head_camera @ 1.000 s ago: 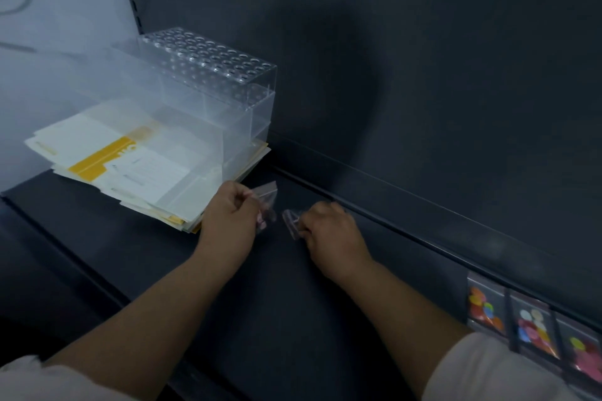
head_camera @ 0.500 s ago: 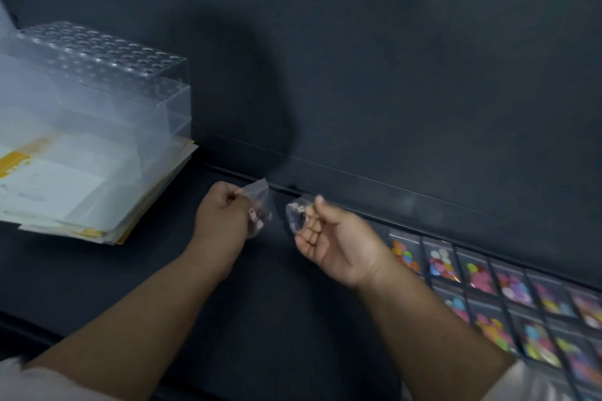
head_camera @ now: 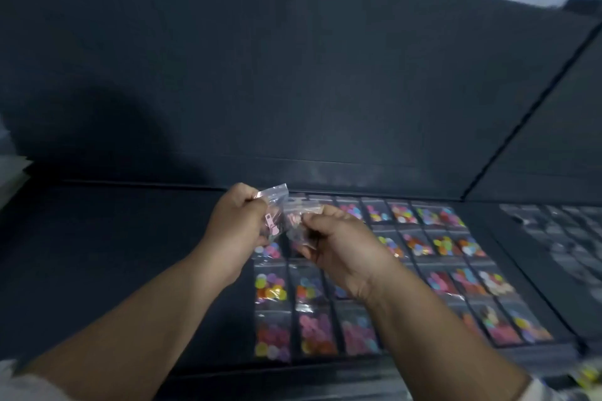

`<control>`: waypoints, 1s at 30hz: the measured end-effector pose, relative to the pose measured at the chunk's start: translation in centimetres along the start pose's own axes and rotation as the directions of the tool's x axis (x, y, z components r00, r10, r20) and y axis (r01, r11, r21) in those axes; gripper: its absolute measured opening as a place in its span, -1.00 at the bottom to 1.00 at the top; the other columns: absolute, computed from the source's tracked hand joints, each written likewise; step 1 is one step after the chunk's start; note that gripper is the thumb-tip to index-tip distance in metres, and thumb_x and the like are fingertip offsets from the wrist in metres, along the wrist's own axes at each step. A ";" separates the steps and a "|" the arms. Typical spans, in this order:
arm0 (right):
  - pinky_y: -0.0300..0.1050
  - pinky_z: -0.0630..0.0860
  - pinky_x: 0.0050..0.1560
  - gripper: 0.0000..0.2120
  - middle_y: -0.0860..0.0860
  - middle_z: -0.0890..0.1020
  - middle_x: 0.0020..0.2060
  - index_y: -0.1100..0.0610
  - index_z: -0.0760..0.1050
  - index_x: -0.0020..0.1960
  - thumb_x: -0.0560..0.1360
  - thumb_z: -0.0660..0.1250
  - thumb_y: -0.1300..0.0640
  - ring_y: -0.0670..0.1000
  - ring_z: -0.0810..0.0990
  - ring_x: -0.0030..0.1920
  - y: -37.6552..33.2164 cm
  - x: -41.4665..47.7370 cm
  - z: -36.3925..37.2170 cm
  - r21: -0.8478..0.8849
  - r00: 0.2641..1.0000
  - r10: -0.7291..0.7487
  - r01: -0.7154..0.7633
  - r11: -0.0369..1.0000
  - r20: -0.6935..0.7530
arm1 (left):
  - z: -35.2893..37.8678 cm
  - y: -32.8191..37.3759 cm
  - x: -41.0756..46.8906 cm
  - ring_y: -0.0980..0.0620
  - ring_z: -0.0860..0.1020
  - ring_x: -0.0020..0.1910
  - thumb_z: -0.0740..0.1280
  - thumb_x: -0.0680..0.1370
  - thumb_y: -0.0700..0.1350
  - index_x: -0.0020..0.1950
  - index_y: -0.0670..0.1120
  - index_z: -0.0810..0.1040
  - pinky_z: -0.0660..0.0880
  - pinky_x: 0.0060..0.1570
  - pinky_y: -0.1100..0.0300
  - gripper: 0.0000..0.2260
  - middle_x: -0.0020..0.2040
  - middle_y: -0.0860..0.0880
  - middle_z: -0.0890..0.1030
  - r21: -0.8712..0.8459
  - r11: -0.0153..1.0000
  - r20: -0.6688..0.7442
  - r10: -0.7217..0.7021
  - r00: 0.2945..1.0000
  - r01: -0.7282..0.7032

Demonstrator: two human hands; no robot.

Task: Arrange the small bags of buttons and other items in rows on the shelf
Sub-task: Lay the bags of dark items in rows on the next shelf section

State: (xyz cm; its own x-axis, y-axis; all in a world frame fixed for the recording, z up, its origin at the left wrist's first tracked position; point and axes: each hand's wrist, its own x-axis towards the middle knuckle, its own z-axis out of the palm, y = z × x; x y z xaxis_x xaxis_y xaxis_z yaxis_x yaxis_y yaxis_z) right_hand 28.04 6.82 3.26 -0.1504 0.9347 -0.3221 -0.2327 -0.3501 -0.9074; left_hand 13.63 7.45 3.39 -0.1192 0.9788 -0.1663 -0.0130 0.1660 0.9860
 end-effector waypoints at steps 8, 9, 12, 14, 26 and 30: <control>-0.16 0.36 -0.33 -0.73 0.03 0.51 -0.48 0.12 0.42 -0.30 0.55 0.20 0.32 -0.06 0.44 -0.48 -0.5 -11.8 -12.7 -0.086 0.970 -0.148 0.134 0.987 -0.192 | 13.9 -0.4 -8.9 -0.02 0.44 -0.39 0.19 0.56 -0.26 -0.20 -0.08 0.41 0.46 -0.35 0.16 -0.84 -0.32 -0.08 0.47 0.058 0.998 0.179 0.007 0.984 -0.018; -0.16 0.33 -0.35 -0.73 0.04 0.50 -0.48 0.12 0.42 -0.30 0.55 0.20 0.33 -0.05 0.42 -0.49 -0.4 -13.2 -14.2 -0.107 0.960 -0.176 0.156 0.982 -0.216 | 15.6 -0.6 -10.1 -0.05 0.47 -0.35 0.19 0.56 -0.26 -0.19 -0.09 0.41 0.49 -0.32 0.12 -0.84 -0.29 -0.11 0.49 0.057 0.998 0.212 -0.003 0.977 -0.010; -0.23 0.39 -0.42 -0.76 0.04 0.50 -0.47 0.15 0.42 -0.27 0.54 0.20 0.35 -0.04 0.44 -0.50 -0.4 -17.3 -18.2 -0.137 0.934 -0.225 0.194 0.971 -0.277 | 20.3 -1.2 -13.5 -0.10 0.51 -0.25 0.21 0.56 -0.22 -0.17 -0.08 0.45 0.56 -0.18 -0.06 -0.87 -0.21 -0.17 0.54 0.054 0.998 0.301 -0.035 0.953 0.020; -0.29 0.43 -0.45 -0.74 0.06 0.50 -0.47 0.17 0.43 -0.29 0.54 0.20 0.36 -0.07 0.44 -0.52 -0.5 -20.0 -20.8 -0.150 0.915 -0.254 0.216 0.965 -0.313 | 23.3 -1.5 -15.6 -0.12 0.53 -0.19 0.24 0.57 -0.14 -0.11 -0.07 0.49 0.56 -0.10 -0.08 -0.91 -0.11 -0.21 0.58 0.058 0.998 0.372 -0.049 0.927 0.029; -0.29 0.37 -0.38 -0.80 0.08 0.53 -0.28 0.20 0.45 -0.03 0.42 0.37 0.40 -0.06 0.45 -0.35 -0.1 -30.4 -34.4 -0.168 0.866 -0.262 0.209 0.963 -0.425 | 38.1 -2.3 -22.5 -0.03 0.50 -0.31 0.37 0.50 -0.22 -0.19 -0.15 0.49 0.46 -0.29 0.14 -0.90 -0.27 -0.12 0.55 0.187 0.981 0.563 -0.060 0.824 -0.057; -0.17 0.42 -0.24 -0.76 0.09 0.56 -0.22 0.12 0.45 -0.10 0.40 0.37 0.42 0.03 0.49 -0.22 -0.6 -31.7 -38.1 -0.272 0.849 -0.242 0.121 0.955 -0.471 | 42.1 -2.5 -22.4 -0.03 0.47 -0.31 0.37 0.51 -0.22 -0.18 -0.15 0.51 0.42 -0.31 0.15 -0.91 -0.24 -0.13 0.55 0.215 0.973 0.634 -0.079 0.769 -0.077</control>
State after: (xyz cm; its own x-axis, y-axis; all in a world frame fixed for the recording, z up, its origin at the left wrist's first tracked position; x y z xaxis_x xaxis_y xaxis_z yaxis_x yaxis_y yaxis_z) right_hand 69.55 -20.25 3.76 0.3809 0.9067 -0.1812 0.0214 -0.2046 -0.9786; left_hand 58.12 -9.86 4.36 0.5388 0.8158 -0.2104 0.2105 0.1115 0.9712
